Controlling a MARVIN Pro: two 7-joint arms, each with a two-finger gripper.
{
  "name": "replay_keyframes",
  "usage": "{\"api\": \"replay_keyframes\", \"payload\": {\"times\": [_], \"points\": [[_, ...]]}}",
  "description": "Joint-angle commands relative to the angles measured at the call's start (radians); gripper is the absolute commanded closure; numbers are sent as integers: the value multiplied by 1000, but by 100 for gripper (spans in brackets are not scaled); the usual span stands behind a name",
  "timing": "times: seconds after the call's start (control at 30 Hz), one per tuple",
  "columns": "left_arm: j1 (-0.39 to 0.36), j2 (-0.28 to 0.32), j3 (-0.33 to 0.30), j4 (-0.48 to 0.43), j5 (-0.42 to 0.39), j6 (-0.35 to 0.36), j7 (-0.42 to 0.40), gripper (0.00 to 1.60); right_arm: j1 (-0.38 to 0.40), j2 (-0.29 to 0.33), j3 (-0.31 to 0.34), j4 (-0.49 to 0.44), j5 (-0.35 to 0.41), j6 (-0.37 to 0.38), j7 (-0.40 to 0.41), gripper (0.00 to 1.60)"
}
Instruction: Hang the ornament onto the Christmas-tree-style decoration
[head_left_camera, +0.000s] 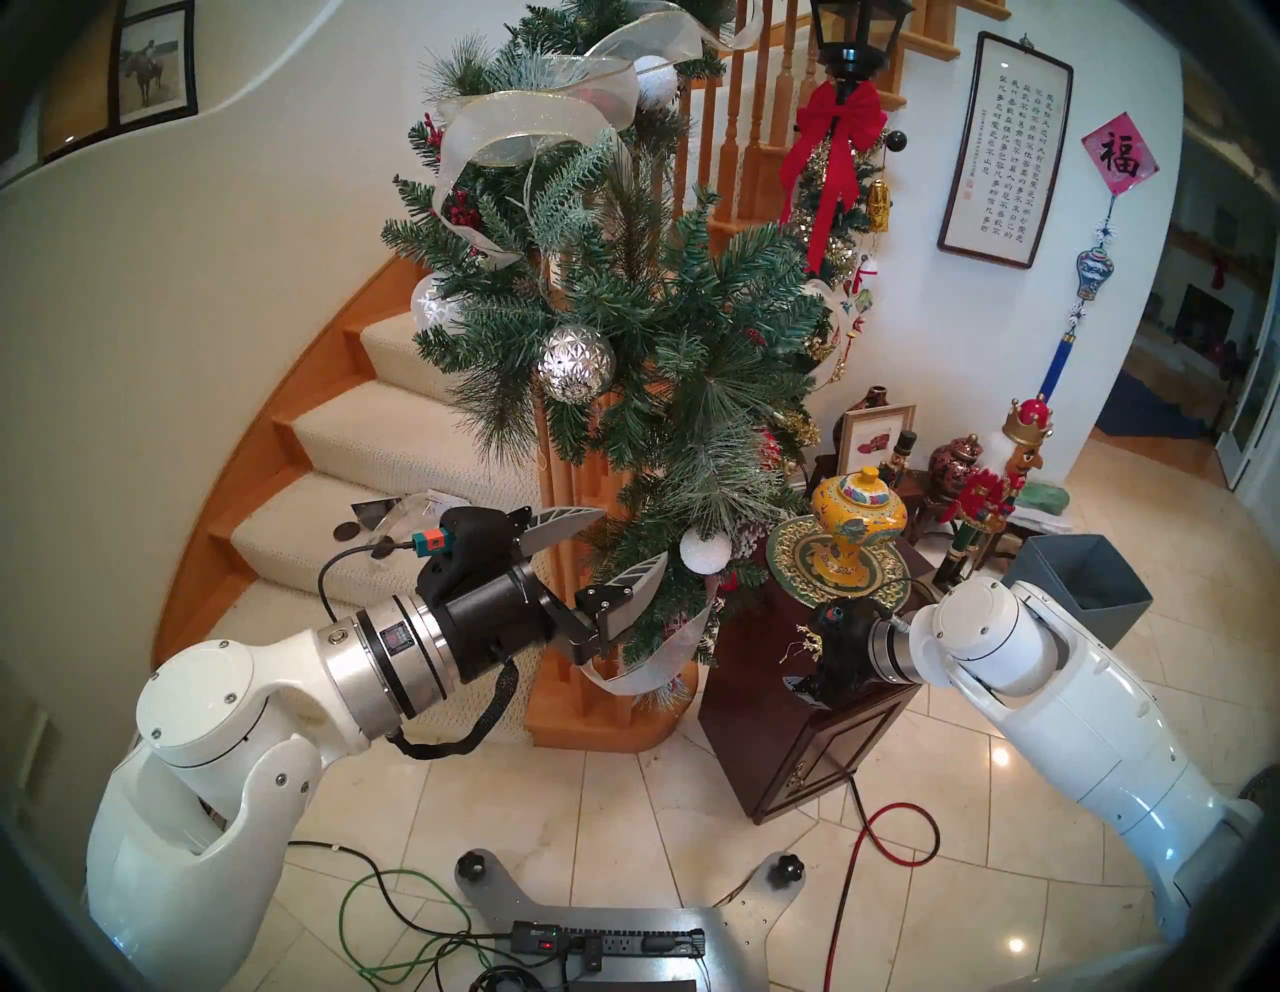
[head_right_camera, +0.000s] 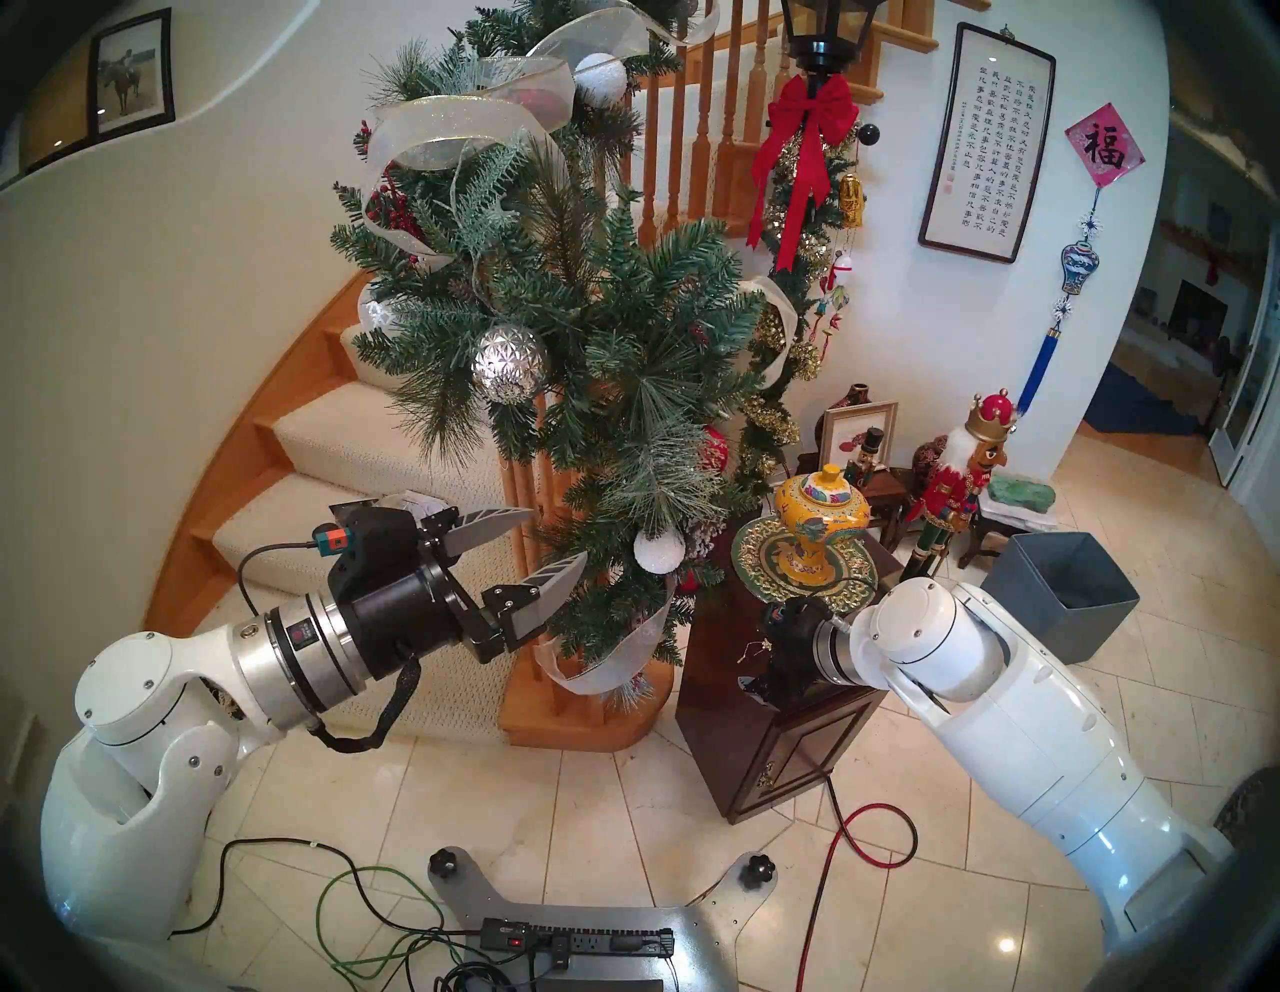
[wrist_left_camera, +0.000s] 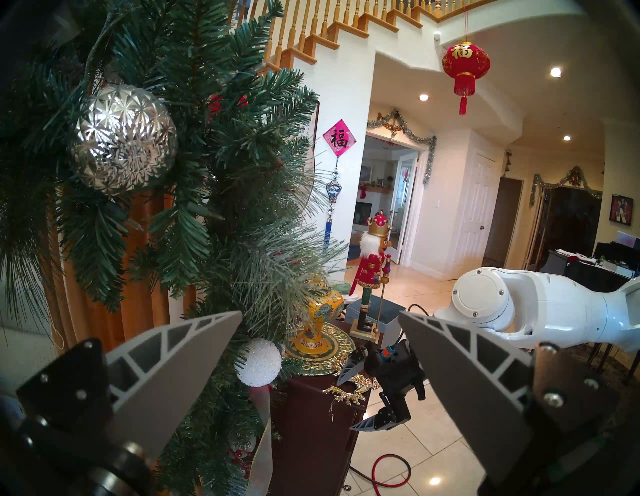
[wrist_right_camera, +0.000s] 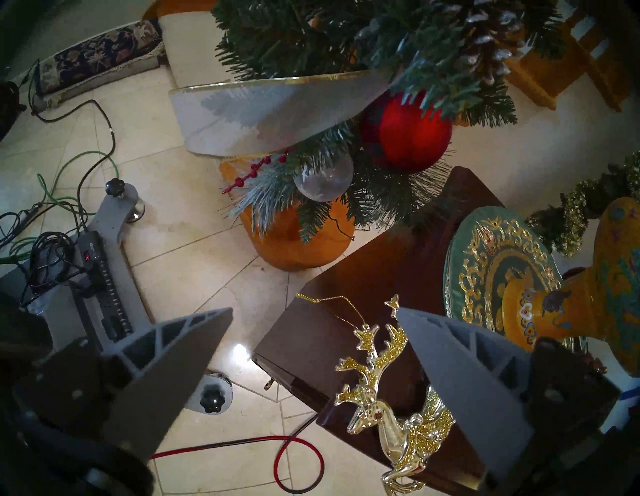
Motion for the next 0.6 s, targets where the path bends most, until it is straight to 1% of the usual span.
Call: {"api": "replay_keyframes", "payload": {"times": [0.0, 0.37, 0.57], "points": [[-1, 0, -1, -5, 0, -2, 0, 0, 47, 13, -4, -8, -24, -17, 6, 0], [-1, 0, -1, -5, 0, -2, 0, 0, 71, 10, -28, -2, -51, -25, 27, 0], [-1, 0, -1, -5, 0, -2, 0, 0, 88, 8, -56, -2, -78, -27, 41, 0]]}}
